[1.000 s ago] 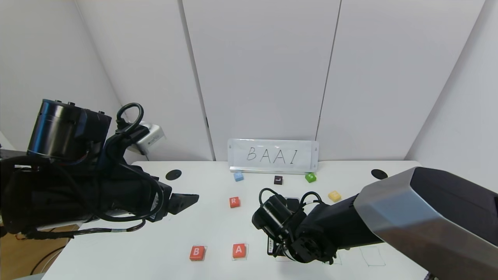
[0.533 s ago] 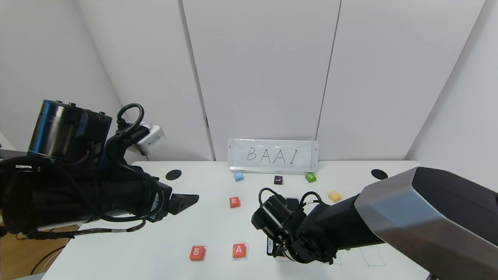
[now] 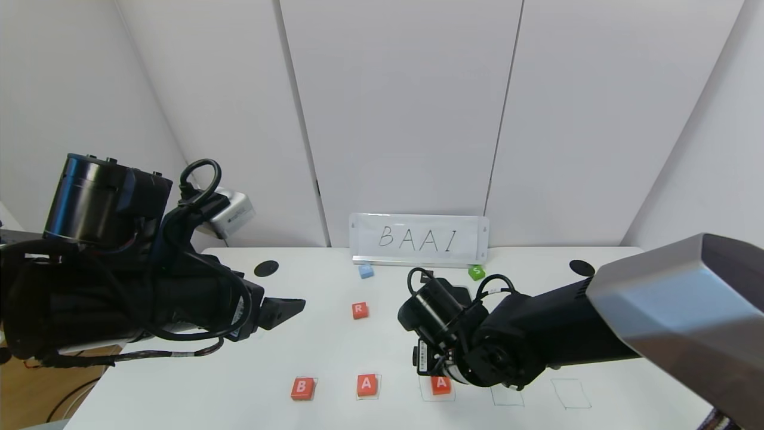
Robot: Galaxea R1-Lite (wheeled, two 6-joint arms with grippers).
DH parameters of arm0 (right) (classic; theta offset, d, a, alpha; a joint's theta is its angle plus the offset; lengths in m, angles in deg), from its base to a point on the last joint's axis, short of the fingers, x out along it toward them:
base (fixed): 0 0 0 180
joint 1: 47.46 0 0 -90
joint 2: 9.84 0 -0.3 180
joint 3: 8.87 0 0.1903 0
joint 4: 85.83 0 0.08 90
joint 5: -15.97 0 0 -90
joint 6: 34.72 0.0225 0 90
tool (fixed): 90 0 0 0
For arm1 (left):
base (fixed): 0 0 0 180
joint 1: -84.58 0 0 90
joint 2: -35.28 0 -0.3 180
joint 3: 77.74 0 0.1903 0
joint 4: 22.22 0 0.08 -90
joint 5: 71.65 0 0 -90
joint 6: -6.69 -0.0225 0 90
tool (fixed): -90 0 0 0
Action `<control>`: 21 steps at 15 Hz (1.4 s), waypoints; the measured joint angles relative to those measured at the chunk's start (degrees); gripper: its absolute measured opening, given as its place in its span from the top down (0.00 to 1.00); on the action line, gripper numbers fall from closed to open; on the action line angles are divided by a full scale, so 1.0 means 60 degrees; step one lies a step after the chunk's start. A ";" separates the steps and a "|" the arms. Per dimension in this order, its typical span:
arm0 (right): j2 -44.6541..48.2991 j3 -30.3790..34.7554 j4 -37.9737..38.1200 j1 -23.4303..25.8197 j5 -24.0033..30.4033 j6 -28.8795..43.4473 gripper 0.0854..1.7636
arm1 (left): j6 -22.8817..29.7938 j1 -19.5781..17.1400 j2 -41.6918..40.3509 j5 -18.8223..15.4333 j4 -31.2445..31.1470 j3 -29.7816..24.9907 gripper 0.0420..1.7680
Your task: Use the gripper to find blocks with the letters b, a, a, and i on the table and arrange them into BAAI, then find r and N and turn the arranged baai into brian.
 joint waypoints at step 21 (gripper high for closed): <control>0.1556 0.1566 0.0177 0.3708 0.3608 -0.8040 0.04 | -0.0327 0.0000 -0.0069 -0.0004 -0.0004 -0.0138 0.03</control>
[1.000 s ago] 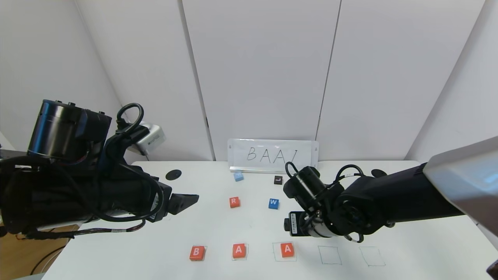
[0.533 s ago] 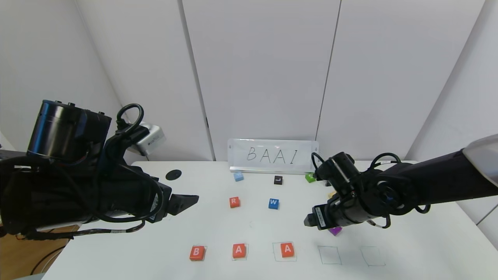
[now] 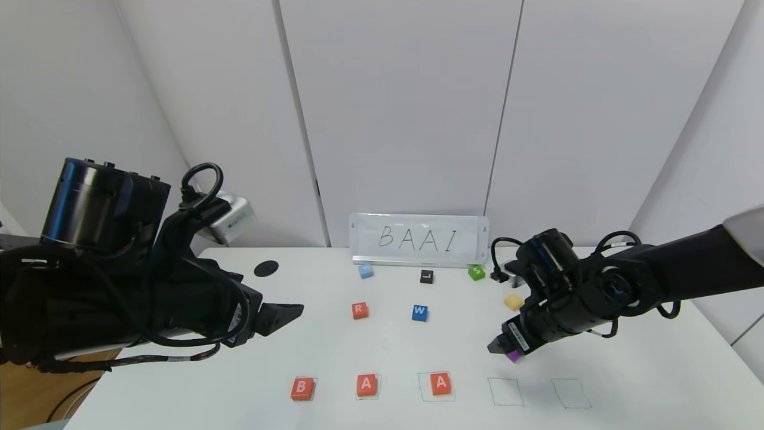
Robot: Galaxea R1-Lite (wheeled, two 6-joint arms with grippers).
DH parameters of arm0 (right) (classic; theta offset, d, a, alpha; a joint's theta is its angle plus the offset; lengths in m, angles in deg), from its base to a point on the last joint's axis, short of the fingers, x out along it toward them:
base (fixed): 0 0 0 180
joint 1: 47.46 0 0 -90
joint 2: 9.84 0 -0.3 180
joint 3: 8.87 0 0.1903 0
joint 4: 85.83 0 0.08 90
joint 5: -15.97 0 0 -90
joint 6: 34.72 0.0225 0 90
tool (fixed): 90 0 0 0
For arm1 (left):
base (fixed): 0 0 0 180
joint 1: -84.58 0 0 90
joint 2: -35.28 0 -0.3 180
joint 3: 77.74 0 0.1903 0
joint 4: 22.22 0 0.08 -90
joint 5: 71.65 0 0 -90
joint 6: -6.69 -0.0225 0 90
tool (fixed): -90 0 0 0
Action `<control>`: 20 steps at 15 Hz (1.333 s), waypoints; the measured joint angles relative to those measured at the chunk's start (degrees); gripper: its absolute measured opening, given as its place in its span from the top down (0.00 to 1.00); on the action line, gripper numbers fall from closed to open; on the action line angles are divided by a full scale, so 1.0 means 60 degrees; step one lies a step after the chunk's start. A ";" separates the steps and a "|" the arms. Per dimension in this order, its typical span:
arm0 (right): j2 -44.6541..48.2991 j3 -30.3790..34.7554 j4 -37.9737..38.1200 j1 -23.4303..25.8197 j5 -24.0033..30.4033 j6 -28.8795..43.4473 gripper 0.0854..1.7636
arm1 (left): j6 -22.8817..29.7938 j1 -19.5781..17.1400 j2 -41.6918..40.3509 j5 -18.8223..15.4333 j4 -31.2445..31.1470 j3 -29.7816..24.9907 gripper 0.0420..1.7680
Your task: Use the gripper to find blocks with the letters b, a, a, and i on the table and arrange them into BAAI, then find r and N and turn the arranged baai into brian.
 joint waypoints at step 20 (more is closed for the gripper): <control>-0.1644 -0.0673 -0.0063 0.0471 0.0268 -0.2296 0.04 | -0.0323 0.0008 0.0116 0.0016 0.0010 -0.0138 0.03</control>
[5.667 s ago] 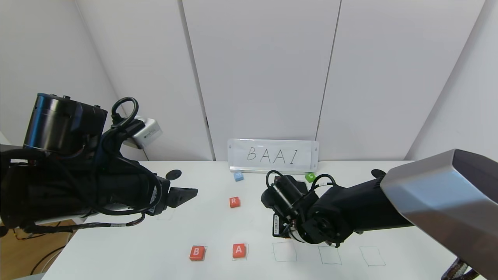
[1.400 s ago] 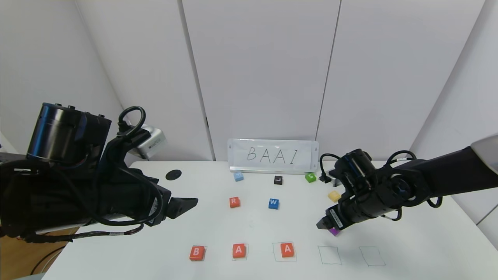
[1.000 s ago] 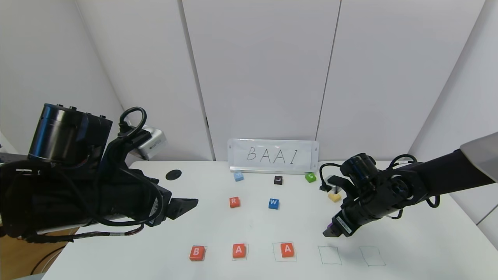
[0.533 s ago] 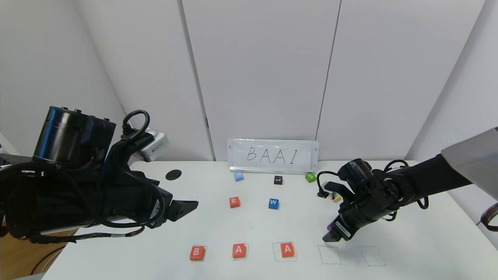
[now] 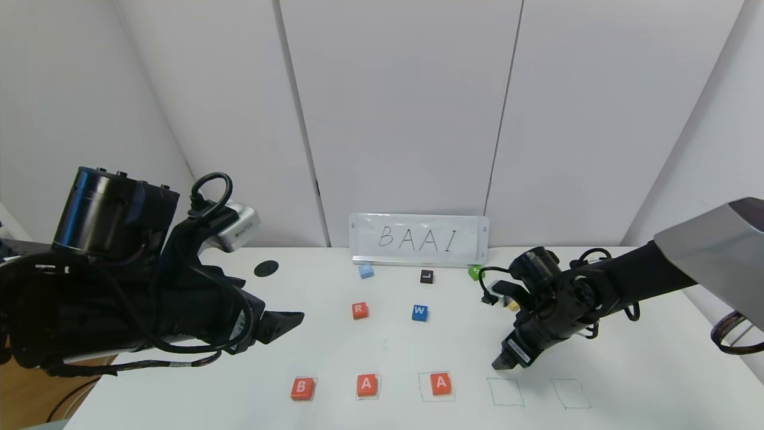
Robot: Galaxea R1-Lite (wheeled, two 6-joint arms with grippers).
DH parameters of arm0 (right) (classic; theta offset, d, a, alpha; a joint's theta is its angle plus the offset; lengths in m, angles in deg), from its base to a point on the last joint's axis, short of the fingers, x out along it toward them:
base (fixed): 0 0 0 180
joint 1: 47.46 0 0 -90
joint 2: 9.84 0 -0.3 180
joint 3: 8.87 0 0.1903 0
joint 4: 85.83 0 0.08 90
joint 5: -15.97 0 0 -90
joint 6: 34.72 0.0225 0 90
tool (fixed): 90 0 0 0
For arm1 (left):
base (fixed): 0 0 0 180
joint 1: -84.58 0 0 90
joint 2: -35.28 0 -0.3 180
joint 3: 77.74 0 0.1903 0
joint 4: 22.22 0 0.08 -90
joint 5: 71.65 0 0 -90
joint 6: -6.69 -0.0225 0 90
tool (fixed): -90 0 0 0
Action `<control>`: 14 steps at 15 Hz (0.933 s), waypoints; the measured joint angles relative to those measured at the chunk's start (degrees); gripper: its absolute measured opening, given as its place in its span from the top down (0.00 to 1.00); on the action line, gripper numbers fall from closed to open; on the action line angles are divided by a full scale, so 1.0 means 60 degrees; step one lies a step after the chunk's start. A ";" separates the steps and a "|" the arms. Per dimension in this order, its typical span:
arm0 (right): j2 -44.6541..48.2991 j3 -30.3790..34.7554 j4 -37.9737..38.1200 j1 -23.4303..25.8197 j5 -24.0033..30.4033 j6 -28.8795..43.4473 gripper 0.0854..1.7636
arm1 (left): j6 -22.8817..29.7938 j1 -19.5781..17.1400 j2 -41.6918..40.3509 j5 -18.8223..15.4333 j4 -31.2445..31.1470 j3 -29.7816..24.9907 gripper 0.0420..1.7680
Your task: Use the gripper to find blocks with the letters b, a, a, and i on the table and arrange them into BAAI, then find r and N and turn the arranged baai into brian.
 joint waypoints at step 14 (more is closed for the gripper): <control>0.0026 0.0079 0.0059 -0.0067 -0.0018 -0.0018 0.73 | -0.0057 0.0008 -0.0006 -0.0012 0.0004 -0.0045 0.03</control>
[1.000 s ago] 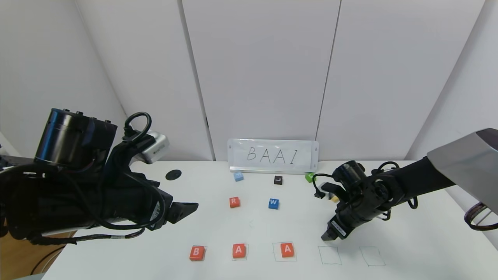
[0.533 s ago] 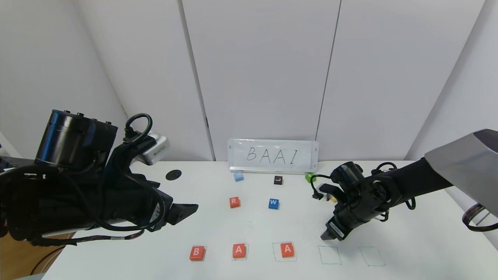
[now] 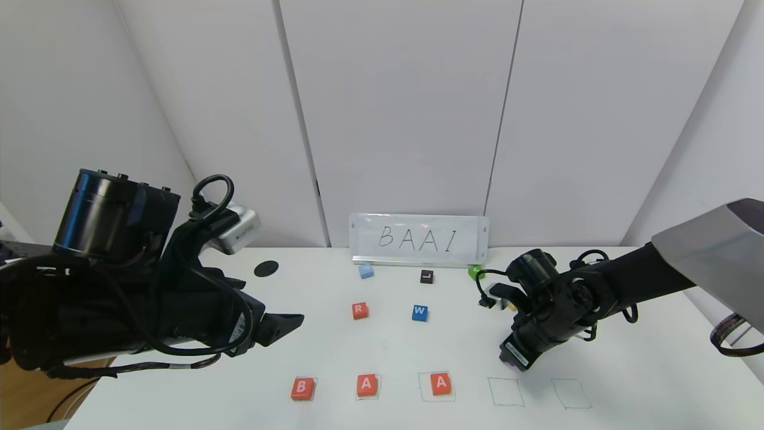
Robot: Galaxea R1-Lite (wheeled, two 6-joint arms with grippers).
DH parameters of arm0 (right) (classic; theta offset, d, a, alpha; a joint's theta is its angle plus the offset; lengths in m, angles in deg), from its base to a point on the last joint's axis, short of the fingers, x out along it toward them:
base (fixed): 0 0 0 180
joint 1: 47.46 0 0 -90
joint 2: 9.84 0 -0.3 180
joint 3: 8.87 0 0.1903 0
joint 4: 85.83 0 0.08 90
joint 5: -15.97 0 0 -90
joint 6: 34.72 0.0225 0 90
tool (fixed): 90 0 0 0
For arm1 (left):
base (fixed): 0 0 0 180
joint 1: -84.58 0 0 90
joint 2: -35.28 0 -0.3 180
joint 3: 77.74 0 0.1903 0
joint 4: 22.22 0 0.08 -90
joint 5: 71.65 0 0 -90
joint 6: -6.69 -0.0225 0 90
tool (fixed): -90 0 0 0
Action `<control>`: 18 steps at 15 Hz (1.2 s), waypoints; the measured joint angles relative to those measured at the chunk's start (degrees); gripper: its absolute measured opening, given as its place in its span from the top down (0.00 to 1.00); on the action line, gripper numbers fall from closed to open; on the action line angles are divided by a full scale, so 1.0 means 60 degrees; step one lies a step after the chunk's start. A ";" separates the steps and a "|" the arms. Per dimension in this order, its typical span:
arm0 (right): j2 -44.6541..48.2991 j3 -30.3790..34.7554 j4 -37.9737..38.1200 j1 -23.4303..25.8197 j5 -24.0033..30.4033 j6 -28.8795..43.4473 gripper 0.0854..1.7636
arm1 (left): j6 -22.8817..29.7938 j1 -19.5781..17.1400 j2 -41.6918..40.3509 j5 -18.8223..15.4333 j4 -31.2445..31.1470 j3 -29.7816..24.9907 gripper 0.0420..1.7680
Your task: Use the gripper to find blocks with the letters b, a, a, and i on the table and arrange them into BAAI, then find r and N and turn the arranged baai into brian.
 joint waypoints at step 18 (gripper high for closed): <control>0.1038 0.0398 0.0996 -0.0760 0.0047 -0.1869 0.73 | -0.0095 -0.0012 -0.0022 0.0000 -0.0008 -0.0028 0.03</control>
